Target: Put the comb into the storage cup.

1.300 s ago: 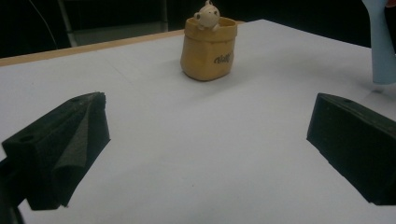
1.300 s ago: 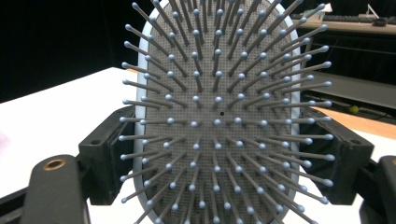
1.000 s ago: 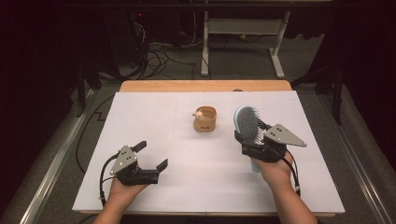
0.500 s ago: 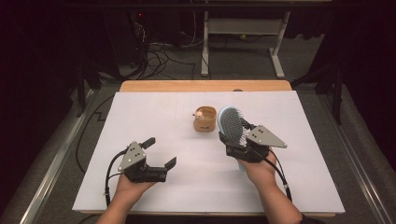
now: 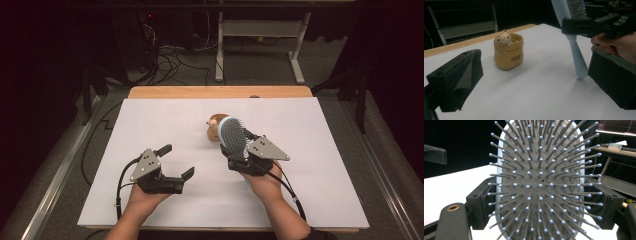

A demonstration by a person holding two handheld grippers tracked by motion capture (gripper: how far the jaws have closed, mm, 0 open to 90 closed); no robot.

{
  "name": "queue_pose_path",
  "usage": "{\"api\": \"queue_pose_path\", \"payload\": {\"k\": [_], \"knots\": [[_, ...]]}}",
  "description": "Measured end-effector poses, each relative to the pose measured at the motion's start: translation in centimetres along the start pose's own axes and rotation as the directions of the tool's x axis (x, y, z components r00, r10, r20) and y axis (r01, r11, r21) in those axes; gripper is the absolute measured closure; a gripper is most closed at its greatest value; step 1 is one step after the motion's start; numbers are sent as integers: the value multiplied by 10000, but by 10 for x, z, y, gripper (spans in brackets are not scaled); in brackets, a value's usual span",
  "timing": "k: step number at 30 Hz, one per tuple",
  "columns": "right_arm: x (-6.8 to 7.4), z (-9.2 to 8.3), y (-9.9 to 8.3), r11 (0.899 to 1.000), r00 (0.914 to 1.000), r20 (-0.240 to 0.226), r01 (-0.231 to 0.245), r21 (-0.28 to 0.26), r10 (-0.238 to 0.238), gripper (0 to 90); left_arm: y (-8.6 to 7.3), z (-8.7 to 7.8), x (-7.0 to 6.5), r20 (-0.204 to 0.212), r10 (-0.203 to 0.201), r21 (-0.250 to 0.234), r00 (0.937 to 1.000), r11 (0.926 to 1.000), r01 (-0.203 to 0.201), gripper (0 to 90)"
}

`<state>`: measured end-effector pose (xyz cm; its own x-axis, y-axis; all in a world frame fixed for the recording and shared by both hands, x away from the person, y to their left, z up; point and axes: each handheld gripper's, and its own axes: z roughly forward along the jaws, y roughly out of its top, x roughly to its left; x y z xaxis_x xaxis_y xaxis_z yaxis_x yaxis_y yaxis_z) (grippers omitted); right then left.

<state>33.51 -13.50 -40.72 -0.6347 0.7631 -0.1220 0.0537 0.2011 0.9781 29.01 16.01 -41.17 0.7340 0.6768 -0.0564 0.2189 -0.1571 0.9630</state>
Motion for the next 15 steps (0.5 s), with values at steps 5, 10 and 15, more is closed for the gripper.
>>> {"api": "queue_pose_path", "payload": {"k": [5, 10, 15], "knots": [[7, 3, 0, 9999, 9998, -151, 91, -60, -92, 203, 6, 5, -3, 162, -7, -34, 9999, 10000, 7, 9], [15, 4, 1, 9997, 9993, -305, 204, -149, -208, 203, 12, 10, -6, 355, -135, -190, 9993, 9997, 142, 11], [23, 6, 0, 9995, 9985, -478, 258, -196, -267, 203, 18, 16, -9, 465, -110, -227, 9989, 9997, 121, 13]]}}
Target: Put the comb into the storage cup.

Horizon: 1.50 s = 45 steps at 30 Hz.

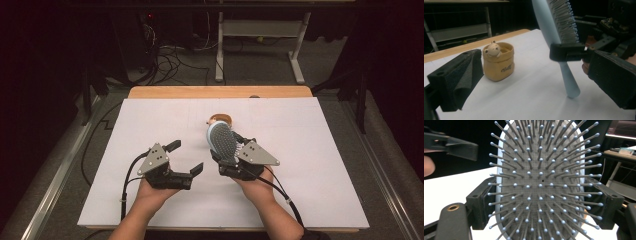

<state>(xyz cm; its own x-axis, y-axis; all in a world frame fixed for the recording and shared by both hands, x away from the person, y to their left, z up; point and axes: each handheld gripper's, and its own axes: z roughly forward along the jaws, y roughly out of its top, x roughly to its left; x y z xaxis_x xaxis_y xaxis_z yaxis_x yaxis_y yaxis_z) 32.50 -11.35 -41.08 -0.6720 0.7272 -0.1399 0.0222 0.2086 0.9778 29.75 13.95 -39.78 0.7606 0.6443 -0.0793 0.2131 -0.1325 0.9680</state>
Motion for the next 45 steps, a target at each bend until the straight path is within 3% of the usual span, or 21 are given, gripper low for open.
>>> {"api": "queue_pose_path", "payload": {"k": [30, 39, 45], "knots": [[26, 1, 1, 9990, 9976, -591, 331, -307, -348, 203, 27, 20, -11, 240, -88, -85, 9997, 9999, 90, 36], [28, 2, 2, 9989, 9974, -614, 353, -319, -372, 203, 28, 22, -11, 522, -287, -153, 9982, 9994, 295, 154], [28, 2, 1, 9990, 9976, -593, 339, -277, -355, 203, 28, 23, -10, 538, -483, -113, 9974, 9987, 490, 164]]}}
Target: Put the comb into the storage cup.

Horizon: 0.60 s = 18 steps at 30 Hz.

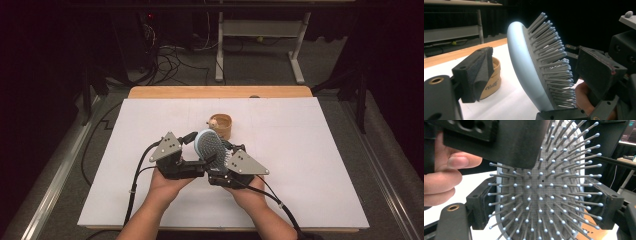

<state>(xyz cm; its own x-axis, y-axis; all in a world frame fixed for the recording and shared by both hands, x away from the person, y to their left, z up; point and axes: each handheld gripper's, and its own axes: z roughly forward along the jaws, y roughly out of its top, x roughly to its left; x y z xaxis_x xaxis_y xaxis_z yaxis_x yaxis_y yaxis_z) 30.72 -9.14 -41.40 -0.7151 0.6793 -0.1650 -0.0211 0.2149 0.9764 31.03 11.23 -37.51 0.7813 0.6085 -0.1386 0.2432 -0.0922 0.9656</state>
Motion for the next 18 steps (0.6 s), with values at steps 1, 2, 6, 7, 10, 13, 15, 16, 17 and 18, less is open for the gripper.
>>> {"api": "queue_pose_path", "payload": {"k": [1, 2, 6, 7, 10, 13, 15, 16, 17, 18], "knots": [[0, 0, 0, 10000, 10000, 0, -4, -8, 4, 203, 0, 0, 0, -2, -26, 9, 10000, 10000, 26, 173], [0, 0, 0, 10000, 10000, -1, -17, -10, 17, 203, 0, 0, 0, -20, -41, 21, 10000, 10000, 41, 179], [0, 0, 0, 10000, 10000, -2, -4, 4, 4, 203, 0, 0, 1, -23, -20, 38, 10000, 10000, 20, 224], [1, 0, 0, 10000, 10000, 2, 2, 0, -2, 203, 0, 0, 1, -15, -46, 40, 10000, 10000, 46, 238], [0, 0, 0, 10000, 10000, 12, 29, 10, -29, 203, 0, -1, 2, 104, -55, 21, 9999, 10000, 55, 283], [0, 0, -1, 10000, 10000, 36, 7, 35, -7, 203, 0, -1, 2, 194, -79, 40, 9998, 10000, 78, 322], [0, 1, -1, 10000, 10000, 53, 6, 34, -6, 203, 0, 0, 1, 215, -108, 24, 9997, 9999, 108, 342], [0, 1, -1, 10000, 10000, 75, 15, 24, -15, 203, 0, -1, 1, 245, -113, 8, 9996, 9999, 113, 359], [0, 1, -1, 10000, 10000, 87, 17, 22, -17, 203, 1, -1, 1, 289, -122, -15, 9995, 9999, 122, 381], [0, 1, -1, 10000, 10000, 98, 11, 18, -11, 203, 1, 0, 1, 307, -155, 1, 9994, 9999, 155, 395]]}}
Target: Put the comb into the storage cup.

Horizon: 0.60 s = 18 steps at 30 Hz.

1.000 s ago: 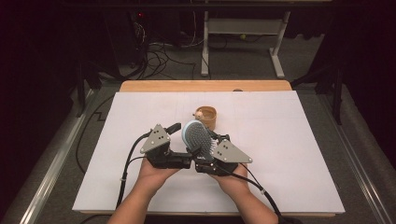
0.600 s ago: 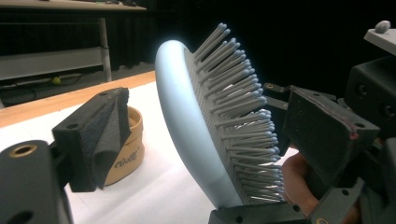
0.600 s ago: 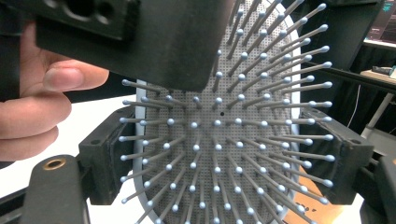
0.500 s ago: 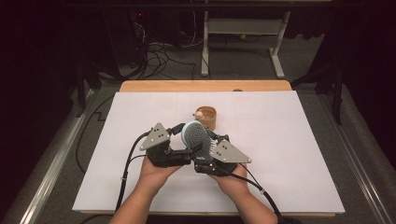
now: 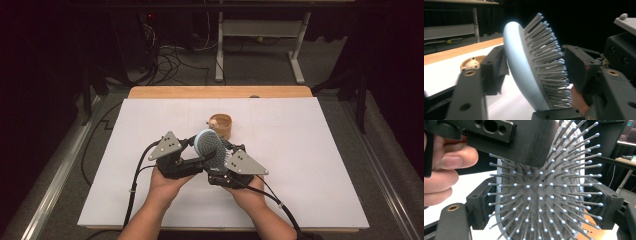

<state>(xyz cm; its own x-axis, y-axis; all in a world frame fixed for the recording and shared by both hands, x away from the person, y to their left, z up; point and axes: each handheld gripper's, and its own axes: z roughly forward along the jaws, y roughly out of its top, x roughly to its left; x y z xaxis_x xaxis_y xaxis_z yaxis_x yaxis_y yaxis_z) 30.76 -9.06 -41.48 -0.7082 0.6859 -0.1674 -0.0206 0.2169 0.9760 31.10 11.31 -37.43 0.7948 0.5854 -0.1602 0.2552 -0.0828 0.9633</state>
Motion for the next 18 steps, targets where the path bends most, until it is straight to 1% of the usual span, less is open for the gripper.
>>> {"api": "queue_pose_path", "payload": {"k": [4, 12, 15, 18], "knots": [[0, 0, 0, 10000, 10000, 58, 46, -26, -46, 203, 1, 0, 1, 51, -252, -8, 9997, 9997, 252, 416], [1, 0, 1, 9999, 9998, 168, 123, -76, -121, 203, 3, -1, 0, 28, -545, -79, 9985, 9985, 545, 466], [1, -1, 1, 9999, 9997, 206, 126, -86, -124, 203, 3, -1, -1, 7, -549, -144, 9985, 9984, 549, 488], [1, -1, 1, 9998, 9994, 288, 184, -74, -181, 203, 4, -1, -2, -60, -440, -156, 9990, 9989, 439, 506]]}}
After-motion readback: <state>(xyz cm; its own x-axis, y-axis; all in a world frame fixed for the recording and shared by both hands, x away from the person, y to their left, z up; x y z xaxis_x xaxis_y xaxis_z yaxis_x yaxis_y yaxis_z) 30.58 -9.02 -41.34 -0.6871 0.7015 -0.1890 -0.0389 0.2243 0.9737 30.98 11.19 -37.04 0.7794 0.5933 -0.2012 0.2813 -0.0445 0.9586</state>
